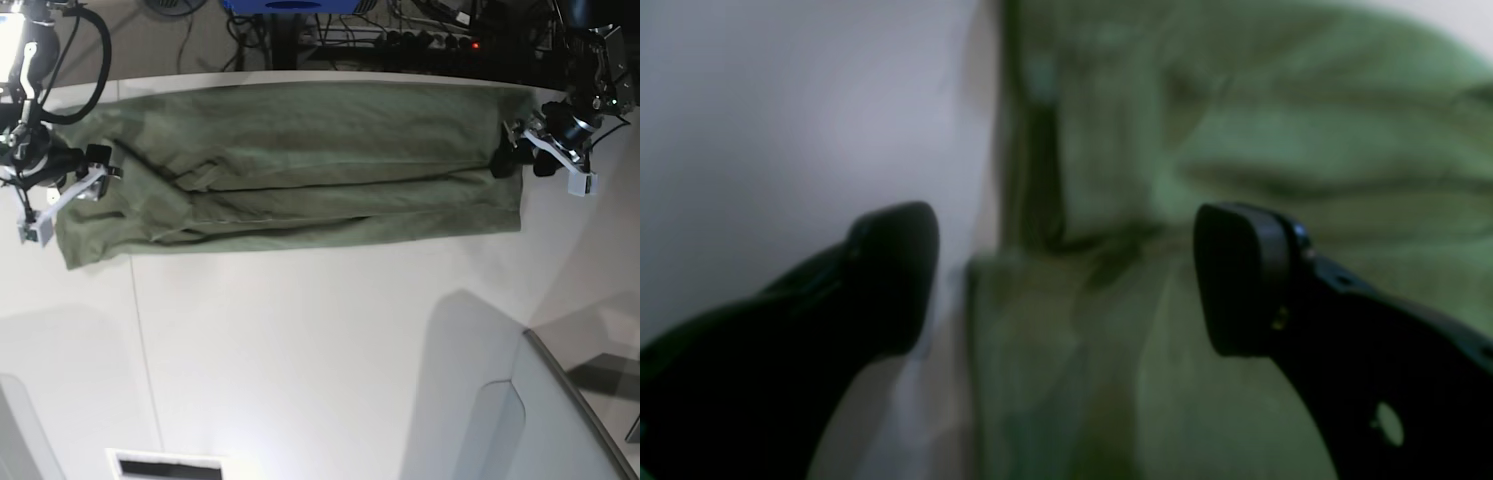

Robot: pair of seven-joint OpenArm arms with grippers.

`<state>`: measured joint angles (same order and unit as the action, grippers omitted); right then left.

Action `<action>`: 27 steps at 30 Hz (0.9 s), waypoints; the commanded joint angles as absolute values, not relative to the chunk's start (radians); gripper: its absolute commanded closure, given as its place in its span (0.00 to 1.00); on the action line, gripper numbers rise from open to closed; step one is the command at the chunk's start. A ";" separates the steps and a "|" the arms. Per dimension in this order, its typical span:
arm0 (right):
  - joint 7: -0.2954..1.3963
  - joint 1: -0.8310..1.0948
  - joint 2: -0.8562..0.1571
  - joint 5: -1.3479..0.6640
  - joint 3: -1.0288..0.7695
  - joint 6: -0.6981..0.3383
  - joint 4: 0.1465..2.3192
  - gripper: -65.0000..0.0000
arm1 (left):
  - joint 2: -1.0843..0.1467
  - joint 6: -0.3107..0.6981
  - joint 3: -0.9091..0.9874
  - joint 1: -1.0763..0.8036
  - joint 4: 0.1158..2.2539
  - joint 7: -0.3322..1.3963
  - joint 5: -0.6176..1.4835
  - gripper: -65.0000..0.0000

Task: Layout the t-shirt on the table in an organized manner, then fold the t-shirt properly
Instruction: 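Grasp the strip end with the left gripper and fold it toward the right gripper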

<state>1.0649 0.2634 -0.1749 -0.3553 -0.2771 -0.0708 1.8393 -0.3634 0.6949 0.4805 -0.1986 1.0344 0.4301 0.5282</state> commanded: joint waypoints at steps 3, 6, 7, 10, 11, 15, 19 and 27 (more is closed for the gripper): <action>1.050 0.255 -0.185 -0.357 -0.280 -0.074 1.854 0.41 | -0.377 0.698 0.461 -0.154 0.943 0.449 0.516 0.10; 1.050 0.255 -0.185 -0.357 -0.280 -0.074 1.854 0.41 | -0.361 0.698 0.456 -0.150 0.909 0.426 0.516 0.10; 1.050 0.255 -0.185 -0.357 -0.280 -0.074 1.854 0.41 | -0.352 0.698 0.456 -0.150 0.909 0.423 0.516 0.10; 1.050 0.255 -0.185 -0.357 -0.280 -0.074 1.854 0.41 | -0.343 0.698 0.447 -0.150 0.909 0.429 0.516 0.10; 1.050 0.255 -0.185 -0.357 -0.280 -0.074 1.854 0.41 | -0.335 0.698 0.433 -0.150 0.909 0.429 0.516 0.10; 1.050 0.254 -0.185 -0.357 -0.280 -0.074 1.854 0.41 | -0.329 0.698 0.403 -0.150 0.901 0.423 0.516 0.22; 1.050 0.252 -0.185 -0.357 -0.280 -0.074 1.854 0.41 | -0.328 0.698 0.403 -0.150 0.898 0.423 0.516 0.45; 1.050 0.252 -0.185 -0.357 -0.280 -0.074 1.853 0.41 | -0.332 0.698 0.407 -0.122 0.900 0.421 0.516 1.00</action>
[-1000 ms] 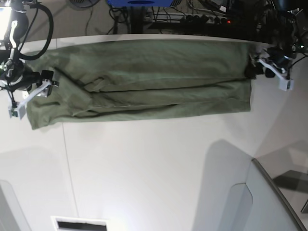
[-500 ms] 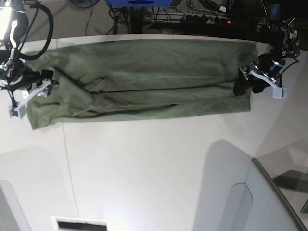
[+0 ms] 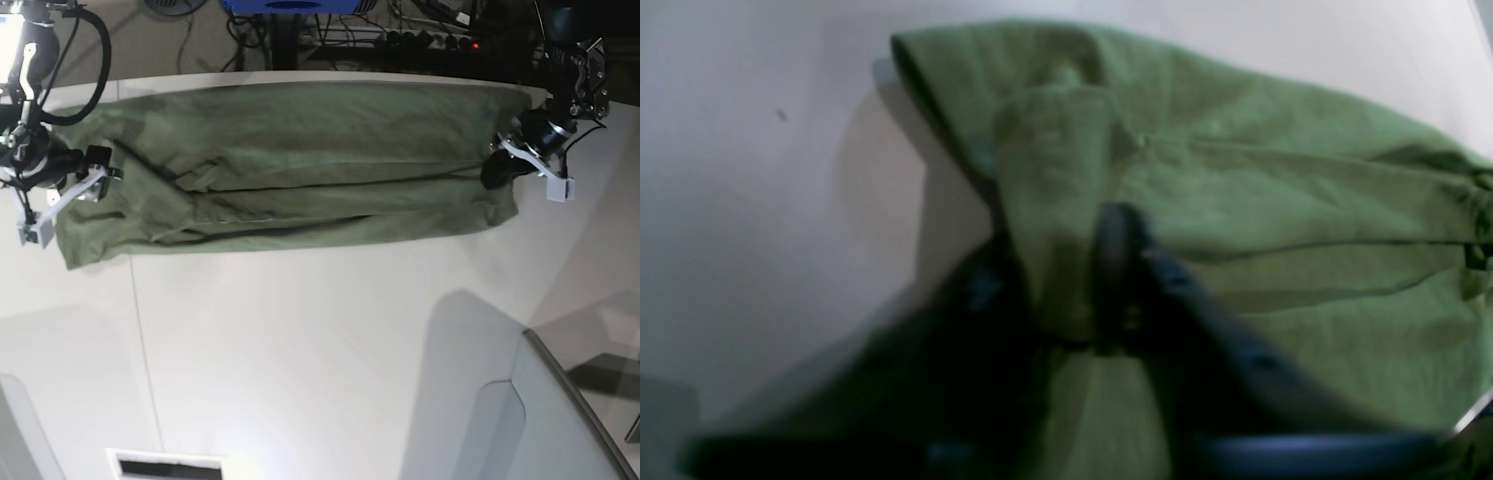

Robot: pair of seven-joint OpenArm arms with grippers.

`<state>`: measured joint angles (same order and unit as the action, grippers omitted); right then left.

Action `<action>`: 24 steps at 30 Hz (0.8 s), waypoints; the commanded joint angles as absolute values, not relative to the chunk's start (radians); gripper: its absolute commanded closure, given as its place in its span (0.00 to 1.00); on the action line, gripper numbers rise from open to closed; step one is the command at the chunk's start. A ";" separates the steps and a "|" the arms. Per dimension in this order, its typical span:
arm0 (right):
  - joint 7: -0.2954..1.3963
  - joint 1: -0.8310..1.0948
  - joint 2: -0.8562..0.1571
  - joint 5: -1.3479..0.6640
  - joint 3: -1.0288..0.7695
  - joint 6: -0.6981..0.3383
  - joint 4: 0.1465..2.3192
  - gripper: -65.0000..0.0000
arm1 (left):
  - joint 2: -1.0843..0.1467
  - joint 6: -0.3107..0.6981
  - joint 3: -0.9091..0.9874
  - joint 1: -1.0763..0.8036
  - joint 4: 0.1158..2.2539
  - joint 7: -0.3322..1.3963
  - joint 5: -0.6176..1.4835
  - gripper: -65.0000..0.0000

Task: Layout the t-shirt on the table in an organized manner, then fold the t-shirt properly
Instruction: 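Grasp the strip end with the left gripper and fold it toward the right gripper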

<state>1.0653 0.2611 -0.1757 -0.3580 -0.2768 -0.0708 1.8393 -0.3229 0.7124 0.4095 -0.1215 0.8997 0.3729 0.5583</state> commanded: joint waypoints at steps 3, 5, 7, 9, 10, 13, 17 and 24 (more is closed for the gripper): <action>1.050 0.251 -0.185 -0.357 -0.280 -0.076 1.853 0.41 | -0.338 0.698 0.412 -0.107 0.911 0.421 0.516 1.00; 1.050 0.252 -0.185 -0.357 -0.280 -0.076 1.853 0.41 | -0.364 0.698 0.412 -0.087 0.905 0.421 0.516 1.00; 1.050 0.252 -0.185 -0.357 -0.280 -0.076 1.853 0.41 | -0.389 0.691 0.412 -0.068 0.901 0.420 0.516 1.00; 1.050 0.254 -0.185 -0.358 -0.280 -0.076 1.853 0.41 | -0.427 0.679 0.412 -0.058 0.911 0.420 0.516 1.00; 1.050 0.254 -0.185 -0.358 -0.280 -0.076 1.853 0.41 | -0.449 0.679 0.414 -0.054 0.912 0.420 0.516 1.00; 1.050 0.254 -0.177 -0.358 -0.280 -0.076 1.853 0.41 | -0.504 0.664 0.414 -0.061 0.980 0.426 0.518 1.00; 1.050 0.254 -0.173 -0.358 -0.280 -0.076 1.853 0.41 | -0.529 0.493 0.406 -0.170 1.236 0.432 0.513 1.00; 1.050 0.251 -0.173 -0.358 -0.280 -0.076 1.853 0.41 | -0.363 0.275 0.340 -0.280 1.676 0.702 0.329 1.00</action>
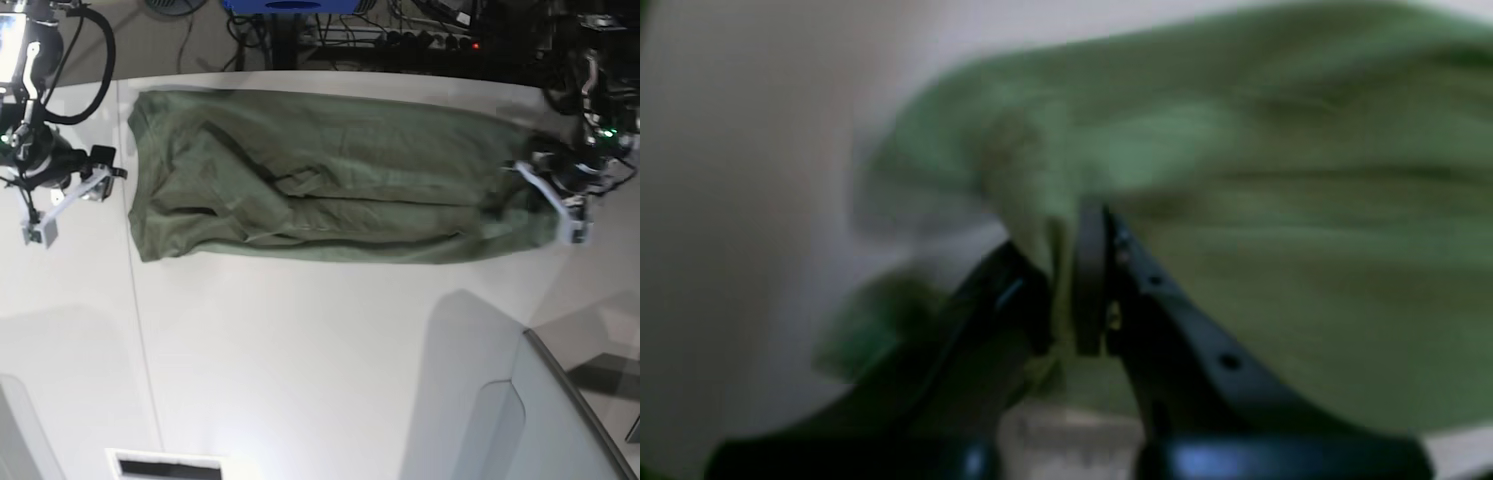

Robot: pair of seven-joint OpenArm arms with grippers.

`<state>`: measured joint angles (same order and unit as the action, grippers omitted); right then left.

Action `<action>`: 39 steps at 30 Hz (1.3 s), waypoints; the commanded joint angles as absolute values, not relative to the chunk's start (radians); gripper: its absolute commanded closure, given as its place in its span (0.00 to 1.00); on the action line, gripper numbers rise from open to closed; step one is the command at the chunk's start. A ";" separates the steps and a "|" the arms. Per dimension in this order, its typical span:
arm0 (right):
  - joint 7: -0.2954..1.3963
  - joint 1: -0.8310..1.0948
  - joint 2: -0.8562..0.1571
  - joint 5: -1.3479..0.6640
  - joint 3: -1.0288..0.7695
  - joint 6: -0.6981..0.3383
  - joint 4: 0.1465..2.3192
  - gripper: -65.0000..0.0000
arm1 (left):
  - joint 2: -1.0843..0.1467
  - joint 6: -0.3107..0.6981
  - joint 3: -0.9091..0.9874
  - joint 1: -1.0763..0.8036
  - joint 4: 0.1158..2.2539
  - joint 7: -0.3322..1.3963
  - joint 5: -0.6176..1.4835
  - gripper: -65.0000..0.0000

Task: Layout the t-shirt on the table in an organized manner, then fold the t-shirt properly
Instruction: 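Grasp the strip end with the left gripper and fold it toward the right gripper, then push the folded end further toward the shirt's middle with the left gripper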

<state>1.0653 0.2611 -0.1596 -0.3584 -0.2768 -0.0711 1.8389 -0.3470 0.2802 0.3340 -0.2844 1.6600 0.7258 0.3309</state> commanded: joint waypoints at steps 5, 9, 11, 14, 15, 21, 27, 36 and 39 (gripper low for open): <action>1.053 0.252 -0.173 -0.358 -0.280 -0.076 1.853 0.41 | -0.139 0.275 0.305 -0.282 1.779 0.743 0.128 1.00; 1.055 0.252 -0.173 -0.358 -0.280 -0.076 1.853 0.41 | -0.044 0.275 0.202 -0.255 1.776 0.742 -0.012 1.00; 1.055 0.254 -0.173 -0.358 -0.280 -0.076 1.853 0.41 | -0.015 0.275 0.166 -0.246 1.770 0.740 -0.044 1.00; 1.055 0.254 -0.173 -0.358 -0.280 -0.077 1.853 0.41 | 0.024 0.275 0.145 -0.220 1.762 0.740 -0.056 1.00; 1.055 0.255 -0.173 -0.358 -0.280 -0.077 1.853 0.41 | 0.035 0.275 0.148 -0.208 1.759 0.743 -0.056 1.00; 1.056 0.255 -0.173 -0.358 -0.280 -0.077 1.853 0.41 | 0.077 0.275 0.145 -0.154 1.661 0.742 -0.056 1.00; 1.056 0.255 -0.173 -0.358 -0.280 -0.077 1.853 0.41 | 0.091 0.275 0.143 -0.127 1.598 0.739 -0.051 1.00; 1.056 0.255 -0.173 -0.358 -0.280 -0.077 1.853 0.41 | 0.094 0.274 0.064 -0.113 1.598 0.743 -0.054 1.00; 1.056 0.255 -0.173 -0.358 -0.280 -0.077 1.853 0.41 | 0.108 0.272 0.045 -0.113 1.596 0.743 -0.056 1.00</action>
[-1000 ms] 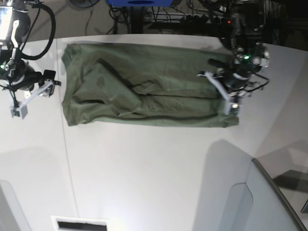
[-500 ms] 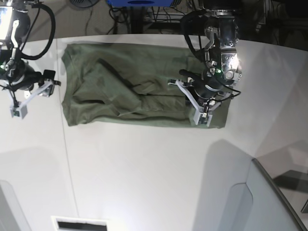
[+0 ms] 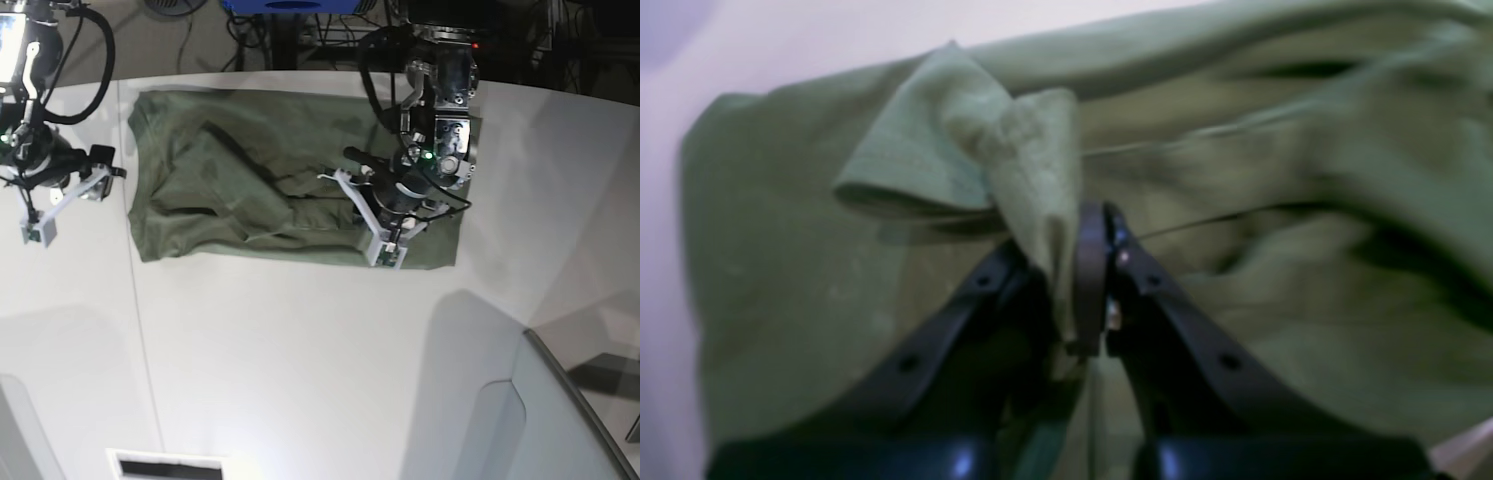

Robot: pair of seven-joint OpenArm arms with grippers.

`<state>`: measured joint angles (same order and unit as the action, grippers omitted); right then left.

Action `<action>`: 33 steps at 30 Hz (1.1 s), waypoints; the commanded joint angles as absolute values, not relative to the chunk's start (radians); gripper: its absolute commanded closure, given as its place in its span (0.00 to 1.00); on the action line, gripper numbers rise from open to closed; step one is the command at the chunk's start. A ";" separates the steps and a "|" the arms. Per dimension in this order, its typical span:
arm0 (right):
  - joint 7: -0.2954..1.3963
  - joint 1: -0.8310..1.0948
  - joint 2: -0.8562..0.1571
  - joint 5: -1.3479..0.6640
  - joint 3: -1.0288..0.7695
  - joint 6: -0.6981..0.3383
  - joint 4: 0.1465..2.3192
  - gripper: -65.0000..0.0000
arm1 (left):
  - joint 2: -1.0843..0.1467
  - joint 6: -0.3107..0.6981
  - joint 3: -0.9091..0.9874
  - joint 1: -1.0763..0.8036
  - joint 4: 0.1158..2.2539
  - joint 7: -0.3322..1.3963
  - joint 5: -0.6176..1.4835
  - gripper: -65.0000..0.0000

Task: Layout the t-shirt on the table in an organized manner, then fold the t-shirt properly
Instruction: 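Push the folded end further toward the shirt's middle with the left gripper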

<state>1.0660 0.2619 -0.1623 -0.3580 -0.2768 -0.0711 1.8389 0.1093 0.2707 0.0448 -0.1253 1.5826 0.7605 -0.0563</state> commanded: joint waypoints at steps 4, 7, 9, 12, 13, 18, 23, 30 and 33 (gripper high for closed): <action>1.056 0.255 -0.173 -0.358 -0.280 -0.077 1.853 0.41 | 0.114 0.272 0.039 -0.111 1.596 0.743 -0.056 1.00; 1.056 0.255 -0.173 -0.358 -0.280 -0.077 1.853 0.41 | 0.114 0.272 0.038 -0.094 1.581 0.745 -0.056 1.00; 1.056 0.255 -0.173 -0.358 -0.280 -0.077 1.853 0.41 | 0.114 0.272 0.038 -0.087 1.557 0.745 -0.054 1.00; 1.055 0.255 -0.173 -0.358 -0.280 -0.077 1.853 0.41 | 0.114 0.272 0.038 -0.085 1.540 0.745 -0.050 1.00; 1.055 0.255 -0.173 -0.358 -0.280 -0.077 1.853 0.41 | 0.114 0.272 0.038 -0.085 1.540 0.745 -0.050 1.00; 1.056 0.255 -0.173 -0.358 -0.280 -0.077 1.853 0.41 | 0.113 0.272 -0.024 -0.085 1.540 0.745 -0.053 1.00; 1.056 0.255 -0.173 -0.358 -0.280 -0.077 1.853 0.41 | 0.113 0.272 -0.051 -0.085 1.540 0.745 -0.051 1.00; 1.056 0.255 -0.173 -0.358 -0.280 -0.077 1.853 0.41 | 0.113 0.272 -0.073 -0.085 1.549 0.745 -0.056 0.41; 1.056 0.255 -0.173 -0.358 -0.278 -0.077 1.853 0.41 | 0.113 0.272 -0.087 -0.077 1.550 0.745 -0.050 0.24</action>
<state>1.0660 0.2615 -0.1619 -0.3584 -0.2768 -0.0715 1.8389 0.1078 0.2676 -0.0807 -0.0959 1.5288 0.7609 -0.0578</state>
